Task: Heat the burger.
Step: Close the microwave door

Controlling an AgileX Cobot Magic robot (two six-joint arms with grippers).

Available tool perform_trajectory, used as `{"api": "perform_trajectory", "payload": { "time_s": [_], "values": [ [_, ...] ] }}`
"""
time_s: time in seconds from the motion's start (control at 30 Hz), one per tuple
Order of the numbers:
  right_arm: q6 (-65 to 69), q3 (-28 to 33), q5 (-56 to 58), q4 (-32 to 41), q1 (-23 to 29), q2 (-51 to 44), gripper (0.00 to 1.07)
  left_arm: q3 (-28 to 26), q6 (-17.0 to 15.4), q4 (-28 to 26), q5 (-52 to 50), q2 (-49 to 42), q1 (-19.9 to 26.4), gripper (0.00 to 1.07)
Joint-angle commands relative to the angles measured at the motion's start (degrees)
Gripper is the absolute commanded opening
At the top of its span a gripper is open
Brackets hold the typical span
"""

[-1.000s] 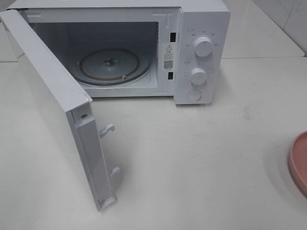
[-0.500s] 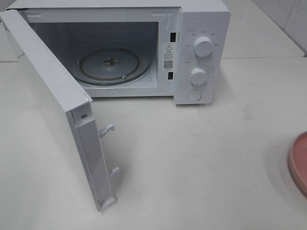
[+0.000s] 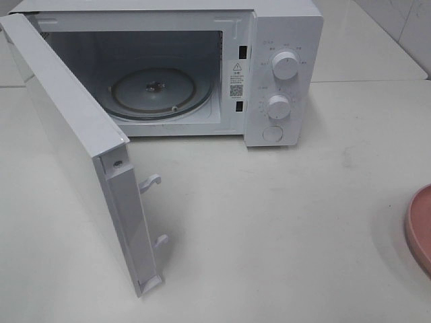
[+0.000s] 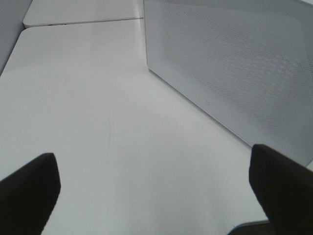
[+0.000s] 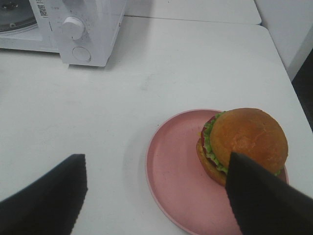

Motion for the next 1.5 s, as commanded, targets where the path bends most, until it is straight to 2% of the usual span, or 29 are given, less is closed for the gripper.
{"api": "perform_trajectory", "payload": {
  "time_s": [0.03,0.33,0.43,0.5,0.53,0.57,0.6,0.63,0.67,0.7,0.73,0.77,0.8,0.83,0.87,0.9,1.03,1.13,1.33,1.4,1.43,1.5],
  "values": [
    [-0.3,0.1,-0.6,0.1,-0.2,-1.6,0.76,0.1,-0.4,-1.3,-0.9,-1.1,-0.3,0.98],
    [-0.3,0.1,-0.6,0.1,-0.2,-1.6,0.76,-1.1,-0.3,-0.9,-2.6,0.5,-0.3,0.98],
    [-0.3,0.1,-0.6,0.1,-0.2,-1.6,0.76,-1.7,-0.3,-0.9,-5.2,3.0,-0.3,0.95],
    [-0.3,0.1,-0.6,0.1,-0.2,-1.6,0.76,-1.2,-0.3,-0.3,-8.5,5.4,-0.3,0.86],
    [-0.3,0.1,-0.6,0.1,-0.2,-1.6,0.76,-1.2,-0.3,-0.3,-8.5,5.4,-0.3,0.86],
    [-0.3,0.1,-0.6,0.1,-0.2,-1.6,0.76,-0.5,-0.3,-0.3,-11.0,6.6,-0.3,0.75],
    [-0.3,0.1,-0.6,0.1,-0.2,-1.6,0.76,-0.5,-0.3,-0.3,-11.0,6.6,-0.3,0.75],
    [-0.3,0.1,-0.6,0.1,-0.2,-1.6,0.76,0.7,-0.3,-0.3,-13.9,7.7,-0.3,0.62],
    [-0.3,0.1,-0.6,0.1,-0.2,-1.6,0.76,1.4,-0.3,-0.3,-15.3,8.4,-0.3,0.55],
    [-0.3,0.1,-0.6,0.1,-0.2,-1.6,0.76,1.4,-0.3,-0.3,-15.3,8.4,-0.3,0.55],
    [-0.3,0.1,-0.6,0.1,-0.2,-1.6,0.76,2.8,-0.3,-0.3,-18.2,9.9,-0.3,0.39],
    [-0.3,0.1,-0.6,0.1,-0.2,-1.6,0.76,3.5,-0.3,-0.3,-19.9,10.8,-0.3,0.31],
    [-0.3,0.1,-0.6,0.1,-0.2,-1.6,0.76,3.5,-0.3,-0.3,-19.9,10.8,-0.3,0.31],
    [-0.3,0.1,-0.6,0.1,-0.2,-1.6,0.76,4.6,-0.3,-0.3,-23.2,12.7,-0.3,0.13],
    [-0.3,0.1,-0.6,0.1,-0.2,-1.6,0.76,4.6,-0.3,-0.3,-23.2,12.7,-0.3,0.13],
    [-0.3,0.1,-0.6,0.1,-0.2,-1.6,0.76,5.4,-0.3,-0.3,-26.6,14.8,-0.3,0.00],
    [-0.3,0.1,-0.6,0.1,-0.2,-1.6,0.76,6.3,-0.2,-0.5,-32.4,18.6,-0.3,0.00],
    [-0.3,0.1,-0.6,0.1,-0.2,-1.6,0.76,7.1,-0.1,-0.5,-42.5,26.0,-0.3,0.00],
    [-0.3,0.1,-0.6,0.1,-0.2,-1.6,0.76,7.8,-0.1,-0.6,-49.4,32.0,-0.3,0.00],
    [-0.3,0.1,-0.6,0.1,-0.2,-1.6,0.76,11.6,1.4,-0.3,-63.6,36.5,-0.3,0.00],
    [-0.3,0.1,-0.6,0.1,-0.2,-1.6,0.76,11.6,1.4,-0.3,-63.6,36.5,-0.3,0.00],
    [-0.3,0.1,-0.6,0.1,-0.2,-1.6,0.76,14.4,1.4,-0.3,-72.0,39.3,-0.3,0.00]
  ]
}}
